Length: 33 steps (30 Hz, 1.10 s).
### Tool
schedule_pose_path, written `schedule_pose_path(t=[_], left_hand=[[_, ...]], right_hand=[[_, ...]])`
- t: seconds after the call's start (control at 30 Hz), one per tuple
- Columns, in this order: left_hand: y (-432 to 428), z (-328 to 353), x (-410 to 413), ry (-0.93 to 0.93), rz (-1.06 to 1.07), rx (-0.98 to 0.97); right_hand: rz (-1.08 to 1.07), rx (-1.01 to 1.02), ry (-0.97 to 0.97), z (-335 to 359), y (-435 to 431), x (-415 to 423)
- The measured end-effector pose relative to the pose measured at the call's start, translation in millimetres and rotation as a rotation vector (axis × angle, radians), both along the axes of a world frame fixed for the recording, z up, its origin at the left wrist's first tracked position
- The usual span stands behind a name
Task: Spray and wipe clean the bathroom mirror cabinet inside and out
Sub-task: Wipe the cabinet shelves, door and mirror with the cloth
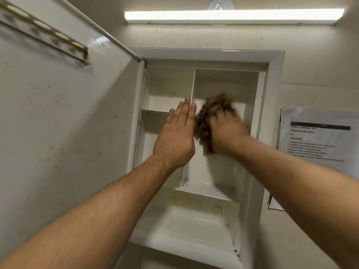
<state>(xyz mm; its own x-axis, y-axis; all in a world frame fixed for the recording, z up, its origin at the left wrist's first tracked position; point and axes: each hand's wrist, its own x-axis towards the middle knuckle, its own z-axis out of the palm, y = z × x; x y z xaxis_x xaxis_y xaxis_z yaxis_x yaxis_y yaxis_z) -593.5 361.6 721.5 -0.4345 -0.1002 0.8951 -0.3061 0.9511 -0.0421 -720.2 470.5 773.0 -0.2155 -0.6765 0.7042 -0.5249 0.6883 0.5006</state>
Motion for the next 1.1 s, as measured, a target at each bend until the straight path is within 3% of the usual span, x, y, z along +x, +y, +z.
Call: schedule_pose_path(t=[0.07,0.1,0.23,0.3,0.37,0.5,0.57,0.67,0.77,0.83,0.9,1.0,1.03,1.1], left_hand=[[0.3,-1.0,0.7,-0.001,0.009,0.010],[0.1,-0.5,1.0,-0.005,0.009,0.006],[-1.7,1.3,1.3,-0.016,-0.004,0.006],[-1.2,0.6,-1.4,-0.008,0.024,0.002],[-1.3,-2.2,-3.0,-0.001,0.029,0.000],[0.0,-4.4,-7.1,0.040,0.035,0.007],[2.6,-4.0,-6.0,0.040,0.050,0.006],[10.3,-3.4,-2.3,0.022,0.063,0.032],[15.1,-1.8,2.9,-0.010,0.101,0.051],[12.7,-0.7,5.6,-0.045,0.136,0.026],[9.2,0.2,7.3,-0.069,0.168,-0.002],[9.2,-1.8,5.8,-0.063,0.170,0.004],[10.2,-2.8,5.5,-0.060,0.169,0.008],[11.2,-2.5,6.0,-0.061,0.175,0.008]], right_hand=[[-0.059,-0.231,-0.281,20.2,-15.8,13.0],[-0.044,-0.205,-0.288,14.8,-24.6,20.3],[0.193,0.157,-0.008,-64.3,-14.7,28.0],[0.179,0.394,0.028,-74.9,8.9,28.5],[0.108,0.473,0.112,-54.6,24.6,32.8],[0.132,0.088,0.427,35.0,81.3,28.5],[0.204,0.000,0.493,54.1,116.8,25.6],[0.278,0.090,0.317,6.1,130.4,26.4],[0.247,0.559,0.034,-84.8,130.2,36.7],[0.240,0.734,-0.052,-85.4,134.0,43.4],[0.279,0.568,0.102,-40.3,129.8,35.2],[0.312,-0.031,0.265,43.3,141.4,24.3],[0.265,-0.116,0.269,46.7,142.6,20.9],[0.223,-0.089,0.227,12.1,136.5,15.3]])
